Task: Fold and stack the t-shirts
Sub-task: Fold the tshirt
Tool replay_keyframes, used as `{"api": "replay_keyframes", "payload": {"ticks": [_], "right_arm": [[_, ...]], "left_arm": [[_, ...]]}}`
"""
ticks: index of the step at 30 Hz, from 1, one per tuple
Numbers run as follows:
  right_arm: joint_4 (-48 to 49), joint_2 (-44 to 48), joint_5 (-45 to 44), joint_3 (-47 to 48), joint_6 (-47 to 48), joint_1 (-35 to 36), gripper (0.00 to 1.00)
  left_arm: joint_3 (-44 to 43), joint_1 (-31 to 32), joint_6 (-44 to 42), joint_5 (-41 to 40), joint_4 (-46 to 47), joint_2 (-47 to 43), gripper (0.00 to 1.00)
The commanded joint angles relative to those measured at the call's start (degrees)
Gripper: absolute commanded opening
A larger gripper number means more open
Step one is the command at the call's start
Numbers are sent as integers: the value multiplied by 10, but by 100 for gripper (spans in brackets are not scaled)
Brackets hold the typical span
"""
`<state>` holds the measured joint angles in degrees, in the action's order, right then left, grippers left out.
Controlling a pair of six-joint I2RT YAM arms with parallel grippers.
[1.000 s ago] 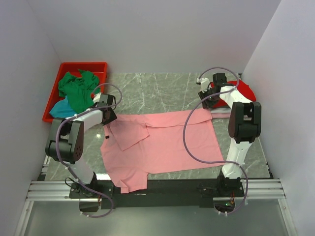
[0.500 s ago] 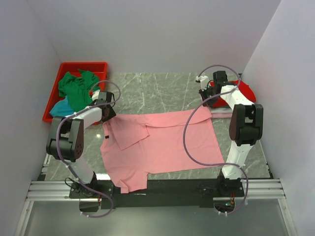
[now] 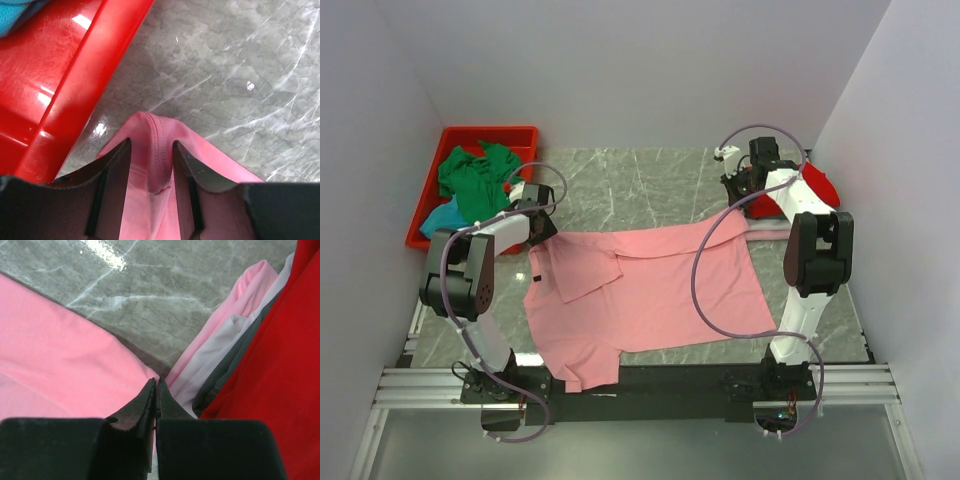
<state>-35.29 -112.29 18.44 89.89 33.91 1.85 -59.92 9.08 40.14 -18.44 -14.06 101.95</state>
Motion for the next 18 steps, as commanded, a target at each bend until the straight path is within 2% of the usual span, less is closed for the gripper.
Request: {"api": "replay_keyframes", "payload": {"ticks": [1, 7, 11, 13, 14, 18], "right_arm": [[7, 20, -21, -2, 3, 1, 0], [5, 8, -36, -2, 3, 0, 9], [4, 8, -38, -9, 5, 0, 35], [6, 12, -37, -13, 4, 0, 41], [5, 12, -36, -12, 3, 0, 47], [-4, 5, -31, 2, -1, 0, 50]], "left_arm": [[-2, -13, 4, -12, 6, -18, 45], [13, -13, 5, -9, -6, -56, 46], [53, -13, 5, 3, 3, -101, 47], [62, -13, 3, 9, 5, -126, 49], [68, -13, 3, 12, 4, -134, 50], [76, -13, -5, 30, 6, -176, 54]]}}
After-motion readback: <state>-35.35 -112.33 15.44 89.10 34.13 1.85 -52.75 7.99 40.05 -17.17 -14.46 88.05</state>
